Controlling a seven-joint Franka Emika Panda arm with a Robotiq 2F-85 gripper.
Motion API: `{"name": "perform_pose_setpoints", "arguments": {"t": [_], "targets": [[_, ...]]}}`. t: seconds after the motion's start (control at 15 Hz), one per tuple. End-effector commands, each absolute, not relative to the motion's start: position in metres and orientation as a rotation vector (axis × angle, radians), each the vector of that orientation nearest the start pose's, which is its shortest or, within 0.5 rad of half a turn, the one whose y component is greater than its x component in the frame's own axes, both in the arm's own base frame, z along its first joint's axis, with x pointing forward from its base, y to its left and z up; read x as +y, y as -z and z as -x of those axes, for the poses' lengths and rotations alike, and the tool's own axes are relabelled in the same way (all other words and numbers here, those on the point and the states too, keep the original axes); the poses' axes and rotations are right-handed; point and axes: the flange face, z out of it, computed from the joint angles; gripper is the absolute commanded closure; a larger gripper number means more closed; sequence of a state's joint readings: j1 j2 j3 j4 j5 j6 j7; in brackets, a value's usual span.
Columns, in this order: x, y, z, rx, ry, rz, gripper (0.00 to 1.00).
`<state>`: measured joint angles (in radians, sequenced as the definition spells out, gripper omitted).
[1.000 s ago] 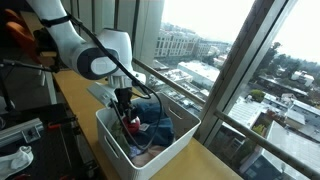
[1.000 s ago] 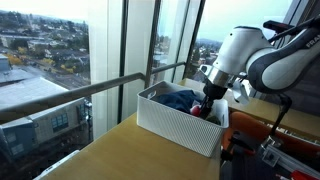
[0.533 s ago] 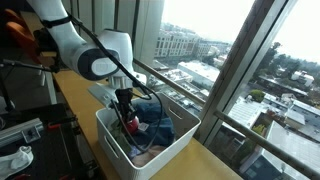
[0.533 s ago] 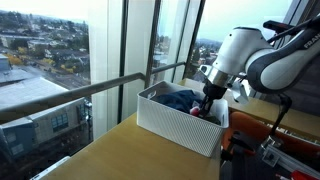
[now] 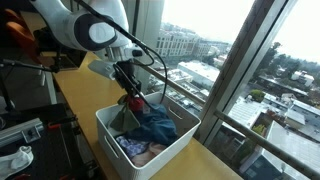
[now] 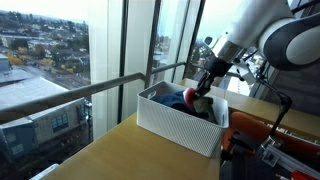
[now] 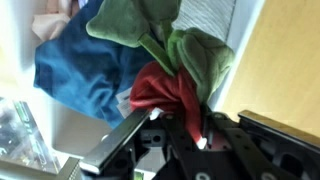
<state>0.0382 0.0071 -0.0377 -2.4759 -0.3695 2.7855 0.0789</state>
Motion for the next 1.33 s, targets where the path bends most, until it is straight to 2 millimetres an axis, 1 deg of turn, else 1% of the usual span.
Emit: {"name": "perform_pose_setpoints", "arguments": {"t": [0.0, 0.07, 0.2, 0.27, 0.4, 0.47, 0.6, 0.67, 0.87, 1.13, 1.27], "targets": [[0.082, -0.362, -0.495, -0.517, 0.61, 3.228, 0.97], [0.102, -0.367, -0.494, -0.552, 0.63, 3.208, 0.97], [0.145, -0.361, -0.496, -0.614, 0.645, 3.156, 0.97], [0.163, -0.353, -0.497, -0.634, 0.646, 3.129, 0.97], [0.19, -0.332, -0.498, -0.662, 0.623, 3.09, 0.97], [0.201, -0.316, -0.501, -0.669, 0.598, 3.076, 0.97], [0.213, -0.283, -0.506, -0.664, 0.549, 3.048, 0.97], [0.216, -0.265, -0.509, -0.652, 0.524, 3.03, 0.97], [0.215, -0.213, -0.515, -0.594, 0.453, 2.992, 0.97], [0.222, -0.157, -0.523, -0.541, 0.34, 2.976, 0.97], [0.225, -0.138, -0.528, -0.53, 0.292, 2.966, 0.97]]}}
